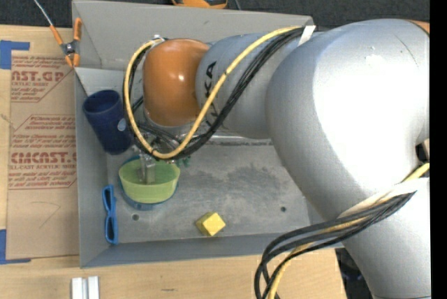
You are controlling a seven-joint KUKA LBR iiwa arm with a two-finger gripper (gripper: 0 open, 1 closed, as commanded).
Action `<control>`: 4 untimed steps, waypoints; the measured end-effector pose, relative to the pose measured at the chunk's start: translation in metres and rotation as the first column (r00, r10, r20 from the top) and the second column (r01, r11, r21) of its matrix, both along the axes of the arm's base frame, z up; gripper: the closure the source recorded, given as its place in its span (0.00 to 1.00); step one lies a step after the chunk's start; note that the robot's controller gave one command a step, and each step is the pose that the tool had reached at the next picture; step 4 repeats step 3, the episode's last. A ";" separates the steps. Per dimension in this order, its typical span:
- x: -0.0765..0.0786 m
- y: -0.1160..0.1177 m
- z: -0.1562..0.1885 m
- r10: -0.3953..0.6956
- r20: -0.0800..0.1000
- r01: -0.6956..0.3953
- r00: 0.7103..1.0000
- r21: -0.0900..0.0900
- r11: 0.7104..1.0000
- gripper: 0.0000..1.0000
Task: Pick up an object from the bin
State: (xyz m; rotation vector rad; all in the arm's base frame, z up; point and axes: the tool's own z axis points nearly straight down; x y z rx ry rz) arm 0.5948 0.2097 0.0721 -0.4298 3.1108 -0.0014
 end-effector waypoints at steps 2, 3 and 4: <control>-0.002 -0.109 0.001 0.374 0.018 -0.374 0.927 0.000 0.928 1.00; -0.034 -0.113 0.147 0.318 0.027 -0.318 0.948 0.000 0.948 1.00; -0.034 -0.113 0.147 0.318 0.027 -0.318 0.948 0.000 0.948 1.00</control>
Offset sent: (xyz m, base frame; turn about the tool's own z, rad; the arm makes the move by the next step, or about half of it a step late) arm -0.0119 -0.0899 -0.0021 -0.1281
